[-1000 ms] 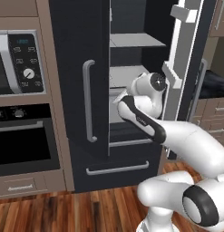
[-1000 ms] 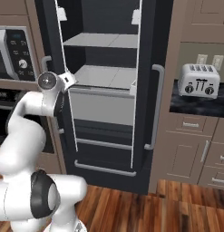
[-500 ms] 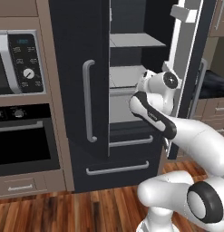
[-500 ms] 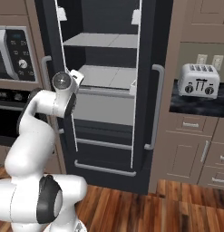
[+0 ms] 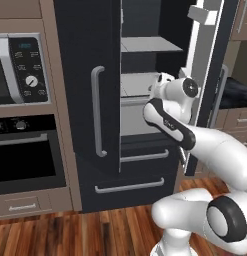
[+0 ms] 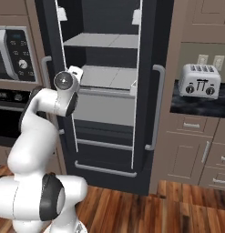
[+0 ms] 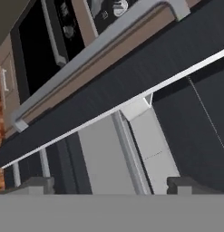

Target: Place one of the steaks on the plate and the other in the bowl. Then place the bowl in the fridge.

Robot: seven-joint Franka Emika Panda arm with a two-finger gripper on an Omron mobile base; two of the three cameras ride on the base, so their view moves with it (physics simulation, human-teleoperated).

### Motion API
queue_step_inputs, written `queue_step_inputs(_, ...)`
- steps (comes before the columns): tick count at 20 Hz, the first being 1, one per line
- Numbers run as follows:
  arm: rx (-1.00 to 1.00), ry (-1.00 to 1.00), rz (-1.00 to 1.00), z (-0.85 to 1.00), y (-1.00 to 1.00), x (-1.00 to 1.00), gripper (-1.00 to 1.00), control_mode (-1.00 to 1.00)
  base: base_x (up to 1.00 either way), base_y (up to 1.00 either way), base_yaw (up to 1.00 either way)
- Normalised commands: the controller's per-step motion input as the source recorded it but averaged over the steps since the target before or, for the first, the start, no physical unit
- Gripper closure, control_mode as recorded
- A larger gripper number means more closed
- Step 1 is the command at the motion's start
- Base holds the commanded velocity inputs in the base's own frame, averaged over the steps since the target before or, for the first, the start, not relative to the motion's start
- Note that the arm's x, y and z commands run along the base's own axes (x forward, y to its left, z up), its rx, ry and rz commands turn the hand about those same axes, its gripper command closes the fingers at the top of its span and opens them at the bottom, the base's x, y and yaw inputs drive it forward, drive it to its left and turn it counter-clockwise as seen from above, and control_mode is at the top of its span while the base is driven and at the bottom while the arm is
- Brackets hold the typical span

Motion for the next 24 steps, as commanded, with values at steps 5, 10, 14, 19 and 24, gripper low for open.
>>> queue_step_inputs(5,0.0,-0.38,0.09,0.7,0.0,-0.04,-1.0,-1.0,0.0,0.0,0.0)
queue_step_inputs(10,0.0,-0.16,0.13,0.74,-0.04,0.0,-1.0,-1.0,0.0,0.0,0.0)
queue_step_inputs(14,0.01,0.0,0.13,0.3,0.0,0.18,-1.0,-1.0,0.0,0.0,0.0)
queue_step_inputs(19,0.0,0.0,0.11,0.09,0.12,0.46,-1.0,-1.0,0.0,0.0,0.0)
queue_step_inputs(24,0.0,0.0,0.05,-0.02,0.38,0.7,-1.0,-1.0,0.0,0.0,0.0)
